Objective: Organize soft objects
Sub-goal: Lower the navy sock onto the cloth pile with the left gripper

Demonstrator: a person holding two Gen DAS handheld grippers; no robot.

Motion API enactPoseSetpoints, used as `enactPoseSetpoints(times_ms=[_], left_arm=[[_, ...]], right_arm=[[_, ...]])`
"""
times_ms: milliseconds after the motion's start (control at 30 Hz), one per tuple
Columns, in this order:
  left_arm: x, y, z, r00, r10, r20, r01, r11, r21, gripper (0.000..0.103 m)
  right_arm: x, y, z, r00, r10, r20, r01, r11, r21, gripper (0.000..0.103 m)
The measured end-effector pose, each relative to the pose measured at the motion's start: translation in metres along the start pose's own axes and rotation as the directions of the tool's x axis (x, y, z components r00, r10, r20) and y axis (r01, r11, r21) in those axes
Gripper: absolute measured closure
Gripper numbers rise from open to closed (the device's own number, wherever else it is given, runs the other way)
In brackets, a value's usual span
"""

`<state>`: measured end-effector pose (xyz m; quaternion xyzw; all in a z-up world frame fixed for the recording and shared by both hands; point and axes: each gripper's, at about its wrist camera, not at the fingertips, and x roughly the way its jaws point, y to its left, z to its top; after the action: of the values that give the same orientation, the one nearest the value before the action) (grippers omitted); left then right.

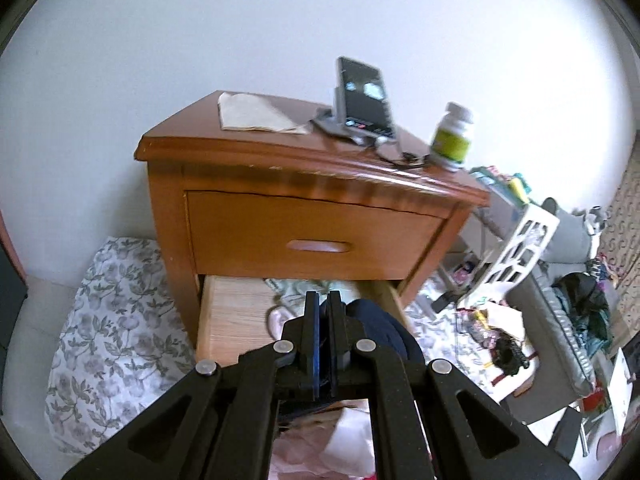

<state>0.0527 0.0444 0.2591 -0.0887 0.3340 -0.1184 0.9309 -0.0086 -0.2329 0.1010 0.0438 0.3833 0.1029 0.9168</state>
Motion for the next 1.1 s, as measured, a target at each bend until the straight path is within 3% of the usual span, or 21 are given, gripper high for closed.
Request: enactPoseSetpoints(times_ms=[367, 1100], left_arm=[[-0.022, -0.019, -0.038, 0.998, -0.050, 0.025, 0.050, 0.999, -0.006, 0.100], [0.049, -0.006, -0.135, 0.992, -0.036, -0.122, 0.027, 0.997, -0.075, 0.100]], right_arm=[[-0.031, 0.001, 0.001, 0.999, 0.006, 0.054, -0.006, 1.000, 0.005, 0.000], [-0.026, -0.001, -0.006, 1.000, 0.005, 0.026, -0.005, 1.000, 0.007, 0.000]])
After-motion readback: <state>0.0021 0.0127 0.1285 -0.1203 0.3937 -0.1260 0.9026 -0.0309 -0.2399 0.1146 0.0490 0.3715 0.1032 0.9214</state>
